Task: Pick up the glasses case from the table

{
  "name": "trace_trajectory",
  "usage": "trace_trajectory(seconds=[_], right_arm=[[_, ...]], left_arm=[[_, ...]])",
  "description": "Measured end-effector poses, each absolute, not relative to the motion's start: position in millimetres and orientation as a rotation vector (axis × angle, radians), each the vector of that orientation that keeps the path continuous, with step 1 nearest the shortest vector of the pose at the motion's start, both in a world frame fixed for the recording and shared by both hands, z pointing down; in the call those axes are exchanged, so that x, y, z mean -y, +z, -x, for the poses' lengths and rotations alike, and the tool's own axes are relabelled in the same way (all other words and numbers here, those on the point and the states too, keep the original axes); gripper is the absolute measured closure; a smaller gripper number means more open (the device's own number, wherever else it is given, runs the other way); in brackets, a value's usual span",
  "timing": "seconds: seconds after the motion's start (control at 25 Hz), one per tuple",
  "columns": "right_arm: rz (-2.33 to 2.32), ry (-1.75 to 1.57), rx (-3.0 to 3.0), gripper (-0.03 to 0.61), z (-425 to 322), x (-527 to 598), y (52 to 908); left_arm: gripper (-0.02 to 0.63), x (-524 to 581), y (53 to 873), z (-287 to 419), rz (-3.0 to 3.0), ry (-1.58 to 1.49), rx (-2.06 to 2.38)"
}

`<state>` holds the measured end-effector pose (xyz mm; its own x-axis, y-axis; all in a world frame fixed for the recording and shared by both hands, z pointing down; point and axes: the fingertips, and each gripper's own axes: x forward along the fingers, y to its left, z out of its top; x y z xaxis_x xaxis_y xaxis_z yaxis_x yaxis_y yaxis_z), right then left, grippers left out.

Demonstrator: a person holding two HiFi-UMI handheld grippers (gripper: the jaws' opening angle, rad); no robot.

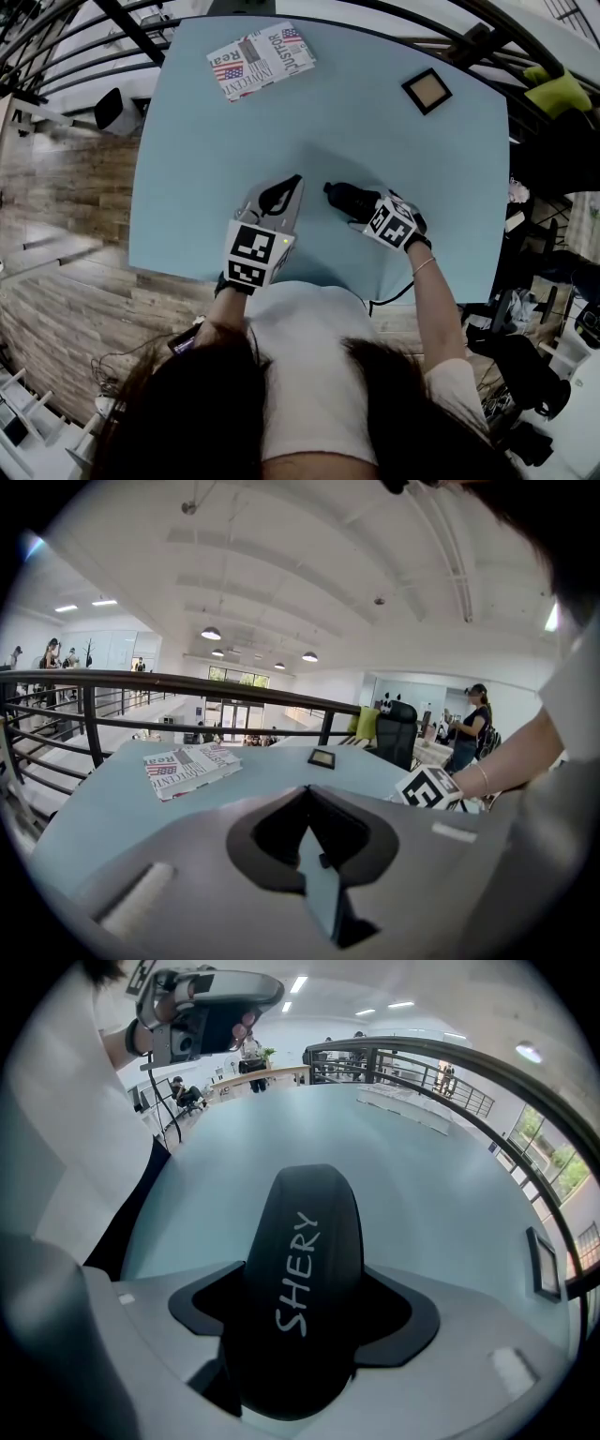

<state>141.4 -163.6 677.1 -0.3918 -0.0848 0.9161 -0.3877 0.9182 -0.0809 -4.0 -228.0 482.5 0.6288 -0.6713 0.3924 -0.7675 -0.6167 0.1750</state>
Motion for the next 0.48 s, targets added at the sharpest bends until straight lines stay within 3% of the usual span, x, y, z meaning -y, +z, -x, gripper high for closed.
trace_trajectory(seconds=[0.48], right_arm=[[-0.402,0.259,1.994,0.225,-134,169,664]], left_arm=[[0.557,228,478,19,-2.536,0.406,1.202]])
